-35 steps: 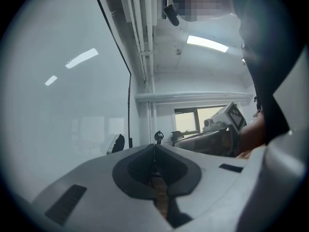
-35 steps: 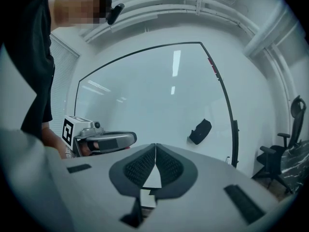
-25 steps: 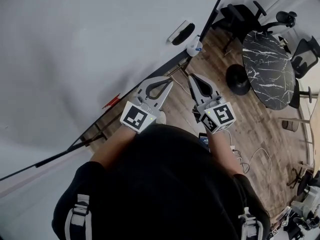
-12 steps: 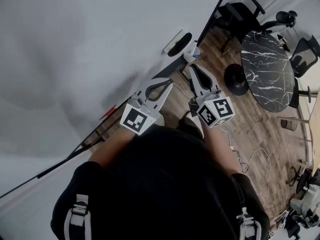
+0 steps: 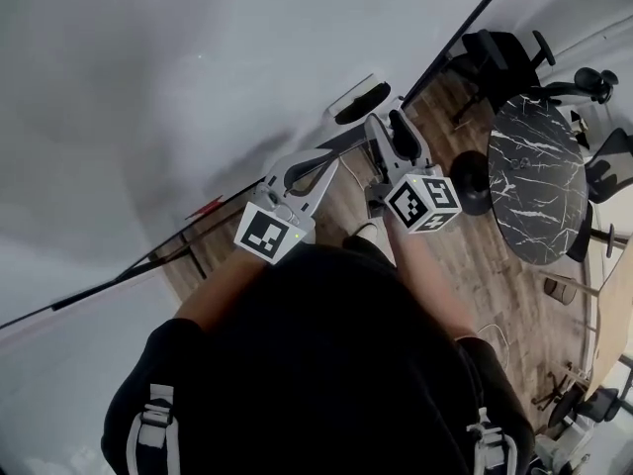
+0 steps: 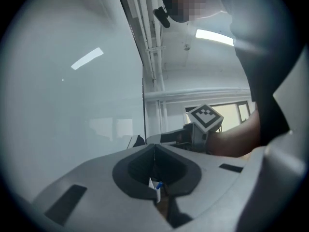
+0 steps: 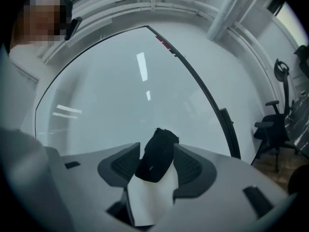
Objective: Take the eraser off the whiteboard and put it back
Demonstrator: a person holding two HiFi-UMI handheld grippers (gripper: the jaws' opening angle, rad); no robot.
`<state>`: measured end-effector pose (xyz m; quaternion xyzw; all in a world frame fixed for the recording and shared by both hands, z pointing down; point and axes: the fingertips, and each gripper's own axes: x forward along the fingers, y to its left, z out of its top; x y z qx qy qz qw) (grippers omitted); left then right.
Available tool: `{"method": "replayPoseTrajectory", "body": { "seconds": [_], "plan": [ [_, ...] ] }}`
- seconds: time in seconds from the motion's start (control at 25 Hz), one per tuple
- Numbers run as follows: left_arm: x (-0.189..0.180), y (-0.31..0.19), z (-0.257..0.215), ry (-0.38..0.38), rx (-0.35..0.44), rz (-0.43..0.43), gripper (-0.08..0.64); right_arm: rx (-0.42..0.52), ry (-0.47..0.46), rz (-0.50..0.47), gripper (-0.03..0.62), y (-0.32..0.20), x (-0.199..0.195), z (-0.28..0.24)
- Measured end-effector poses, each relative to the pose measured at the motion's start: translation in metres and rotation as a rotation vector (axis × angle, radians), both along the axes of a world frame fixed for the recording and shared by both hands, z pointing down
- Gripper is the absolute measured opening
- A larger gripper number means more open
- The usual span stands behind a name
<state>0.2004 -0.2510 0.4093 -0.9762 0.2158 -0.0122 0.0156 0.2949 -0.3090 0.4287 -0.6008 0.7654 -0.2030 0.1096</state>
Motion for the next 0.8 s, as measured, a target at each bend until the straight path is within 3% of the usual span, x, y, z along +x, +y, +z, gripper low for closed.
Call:
{"method": "replayPoseTrajectory", "body": {
  "seconds": [0.16, 0.36, 0.64, 0.8],
  "plan": [
    [-0.001, -0.006, 0.001, -0.011, -0.004, -0.047, 0.005, -0.046, -0.118, -0.014, 0.274, -0.017, 0.002, 0.013],
    [-0.006, -0.012, 0.000, -0.024, -0.011, -0.100, 0.005, -0.080, -0.247, -0.067, 0.304, -0.034, -0.006, 0.020],
    [-0.014, -0.019, 0.003, -0.041, -0.006, -0.151, 0.005, -0.101, -0.372, -0.125, 0.304, -0.051, -0.019, 0.024],
    [-0.019, -0.021, 0.004, -0.049, -0.013, -0.178, 0.005, -0.093, -0.394, -0.135, 0.244, -0.055, -0.021, 0.023]
  ]
}}
